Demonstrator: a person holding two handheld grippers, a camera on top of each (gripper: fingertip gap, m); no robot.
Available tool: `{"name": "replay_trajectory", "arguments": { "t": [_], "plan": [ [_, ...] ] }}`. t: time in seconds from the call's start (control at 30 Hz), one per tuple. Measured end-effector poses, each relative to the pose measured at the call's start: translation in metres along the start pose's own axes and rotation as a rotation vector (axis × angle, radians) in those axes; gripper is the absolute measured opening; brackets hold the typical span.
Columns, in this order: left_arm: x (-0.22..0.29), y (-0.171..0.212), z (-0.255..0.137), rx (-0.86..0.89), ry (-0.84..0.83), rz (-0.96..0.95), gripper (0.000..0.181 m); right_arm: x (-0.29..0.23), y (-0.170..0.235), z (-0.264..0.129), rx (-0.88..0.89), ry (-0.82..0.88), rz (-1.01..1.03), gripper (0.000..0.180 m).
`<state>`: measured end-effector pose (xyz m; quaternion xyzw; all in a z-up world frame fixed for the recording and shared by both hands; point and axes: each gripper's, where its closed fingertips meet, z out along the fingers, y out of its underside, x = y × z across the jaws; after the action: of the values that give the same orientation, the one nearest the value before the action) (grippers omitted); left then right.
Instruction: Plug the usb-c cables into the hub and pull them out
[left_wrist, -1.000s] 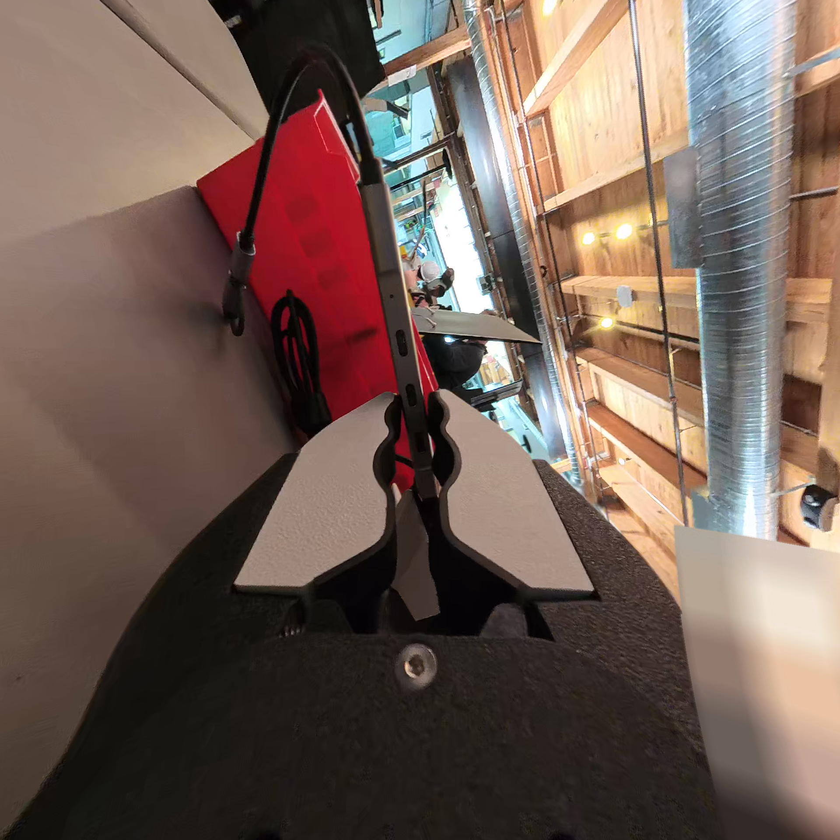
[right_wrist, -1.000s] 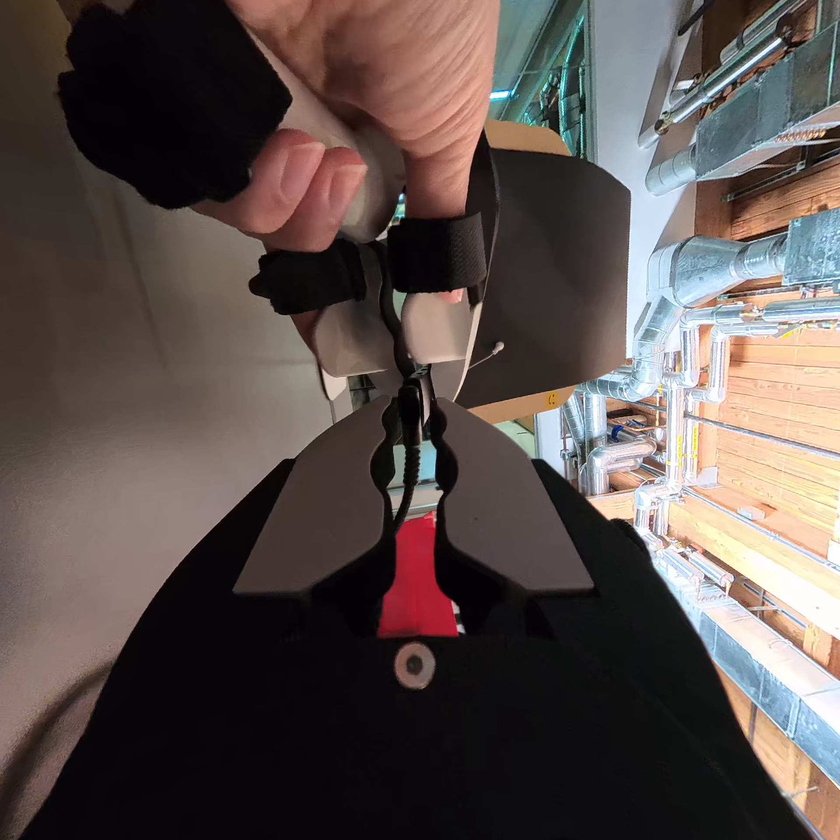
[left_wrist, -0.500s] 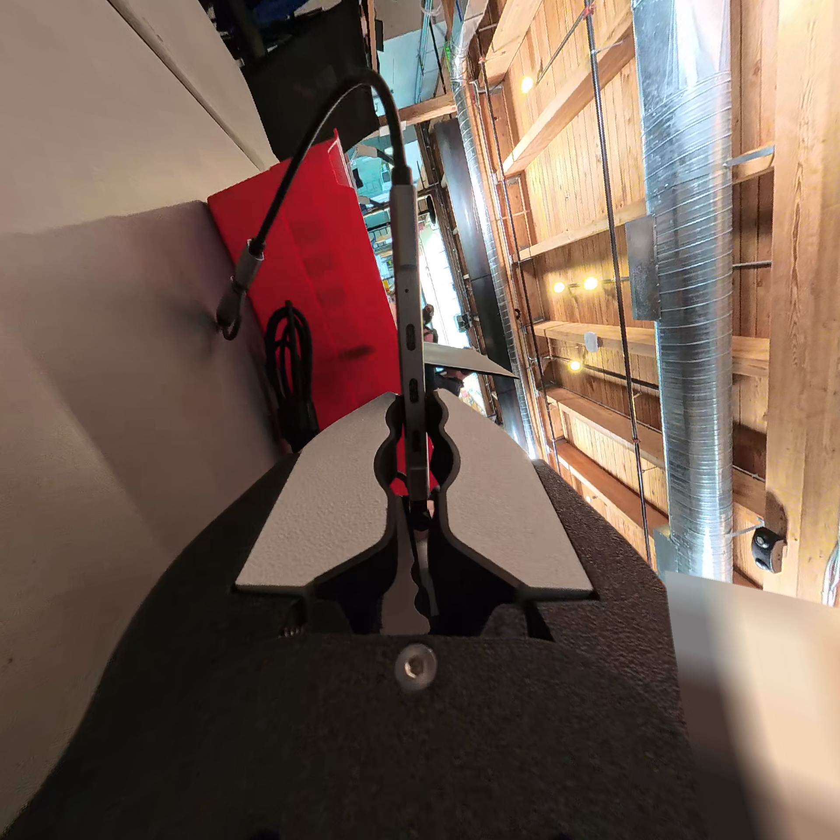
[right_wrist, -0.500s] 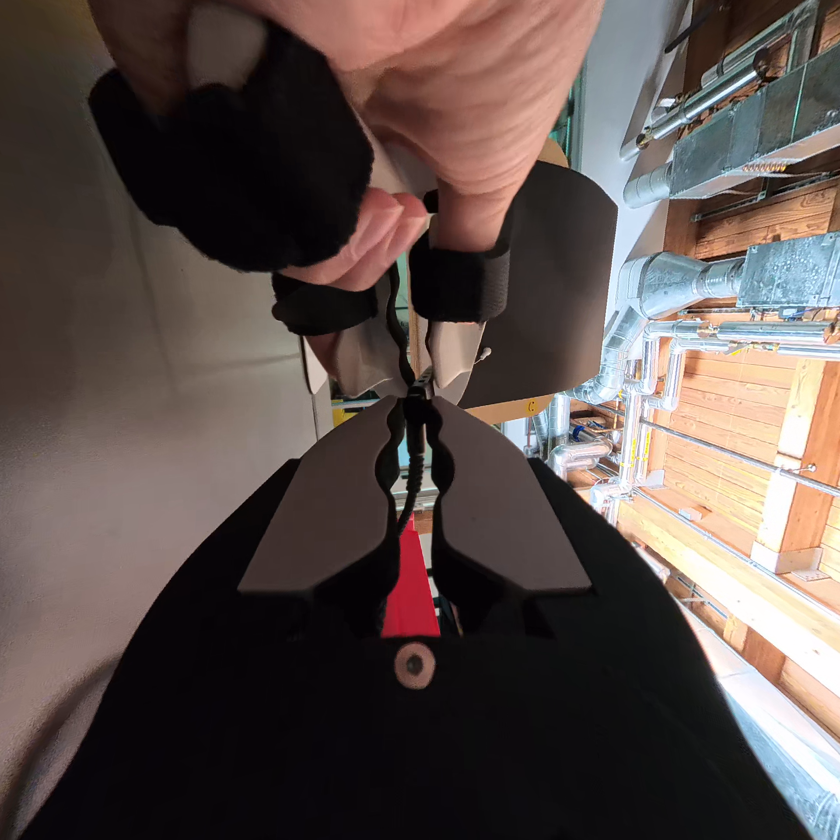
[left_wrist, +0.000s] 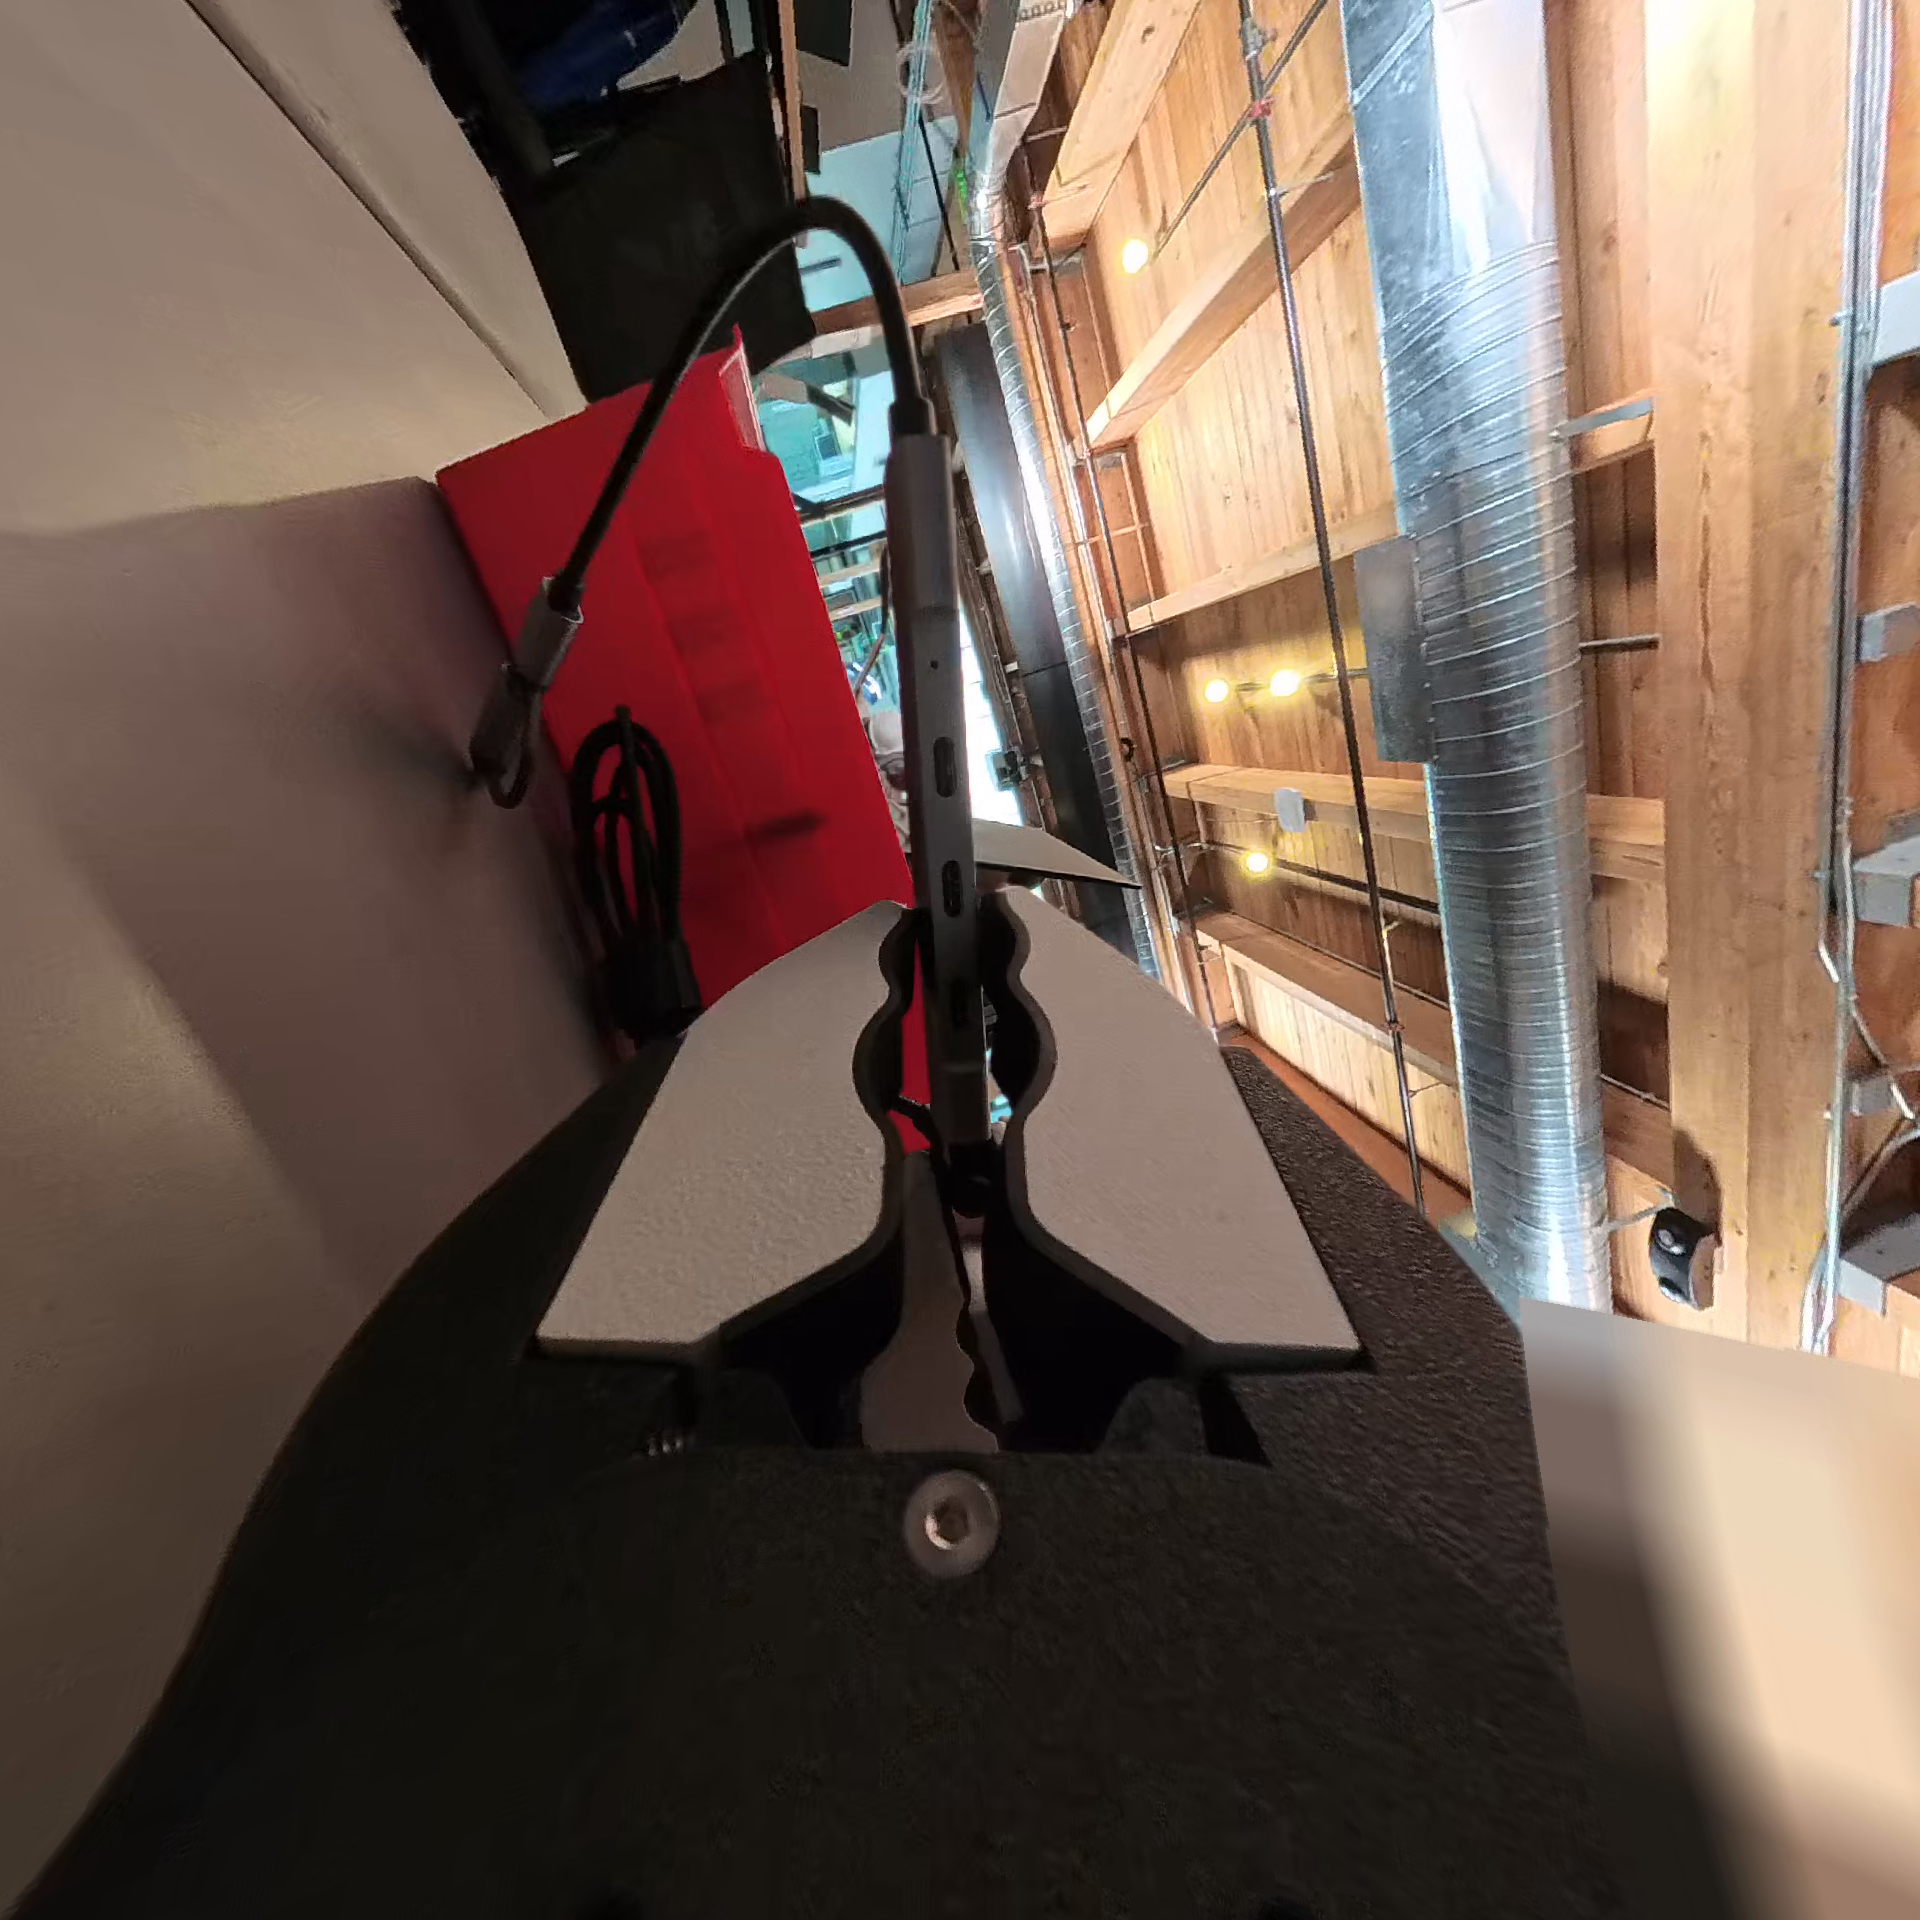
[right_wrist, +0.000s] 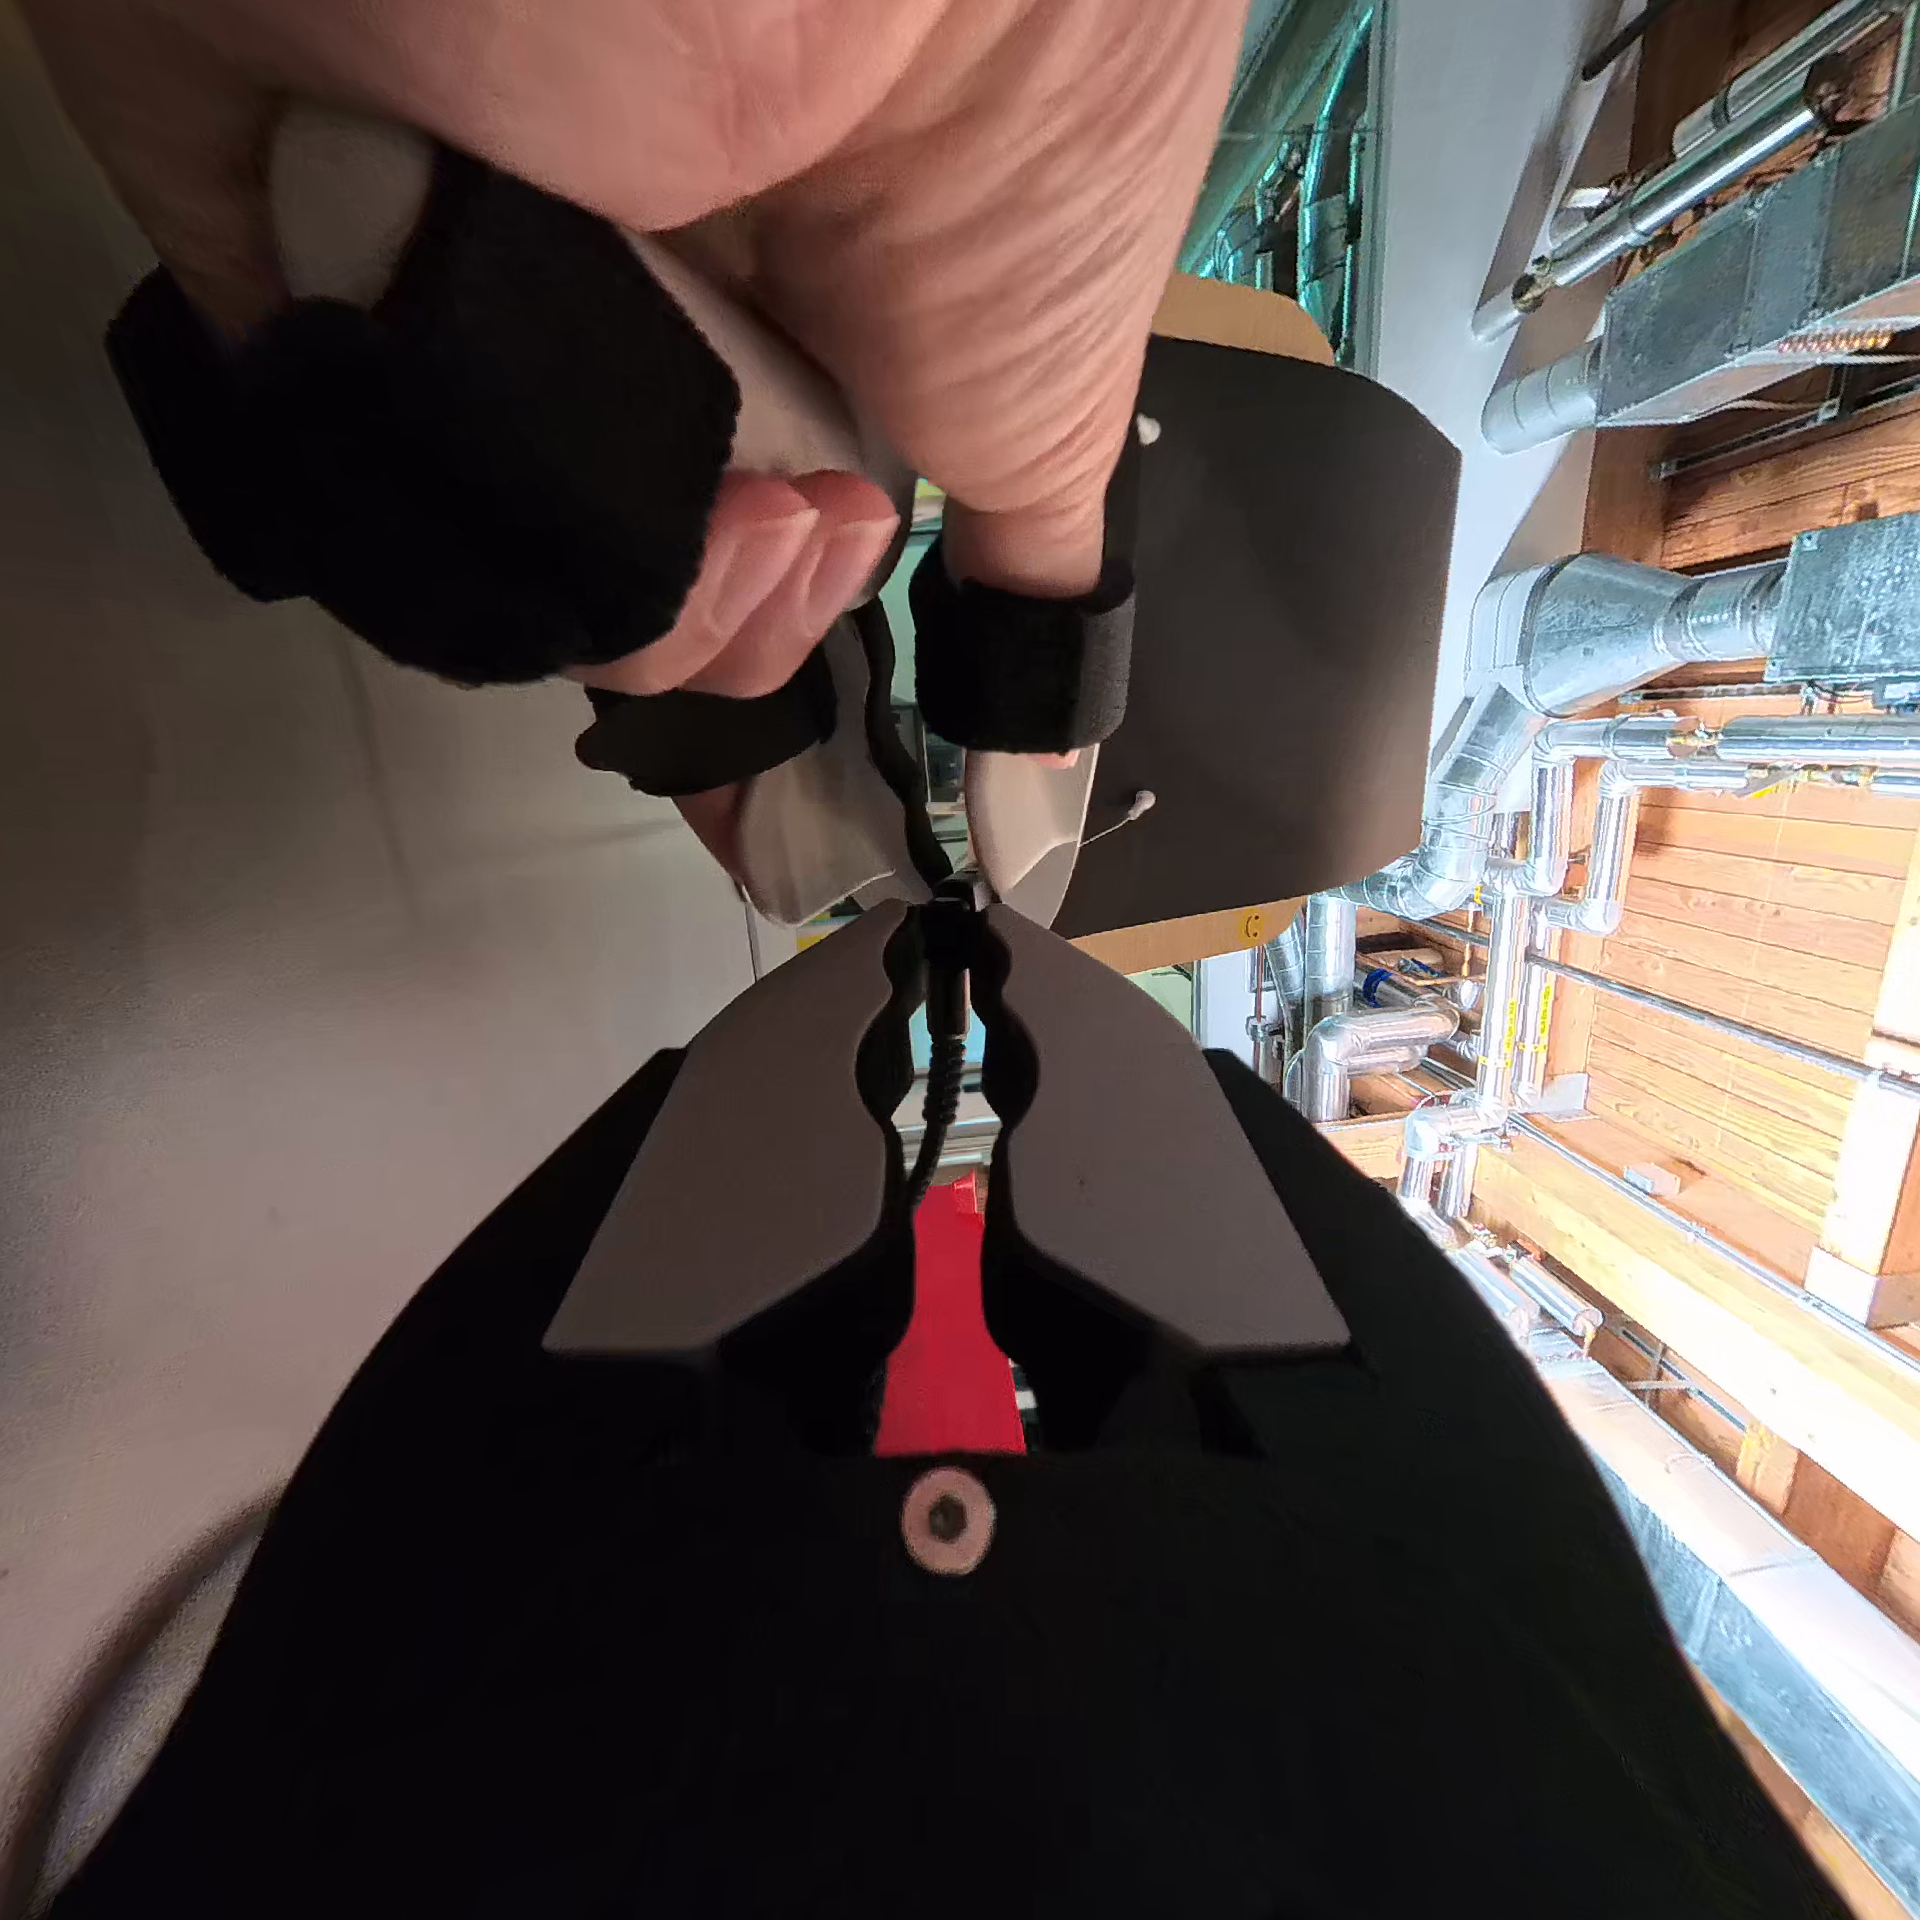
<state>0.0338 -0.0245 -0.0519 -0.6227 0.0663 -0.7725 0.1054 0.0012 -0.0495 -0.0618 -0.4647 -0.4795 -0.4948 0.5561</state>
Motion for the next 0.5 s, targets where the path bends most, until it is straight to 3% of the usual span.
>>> {"name": "replay_trajectory", "arguments": {
  "t": [0.27, 0.5],
  "plan": [
    [-0.0079, -0.0049, -0.0011, 0.077, -0.054, 0.0, 0.008, -0.0056, 0.0031, 0.0022, -0.02, -0.056, -0.021, 0.009],
    [-0.0108, -0.0016, -0.0016, 0.115, 0.026, -0.131, 0.008, -0.0076, 0.0051, -0.0048, -0.015, -0.07, -0.086, 0.009]
  ]
}}
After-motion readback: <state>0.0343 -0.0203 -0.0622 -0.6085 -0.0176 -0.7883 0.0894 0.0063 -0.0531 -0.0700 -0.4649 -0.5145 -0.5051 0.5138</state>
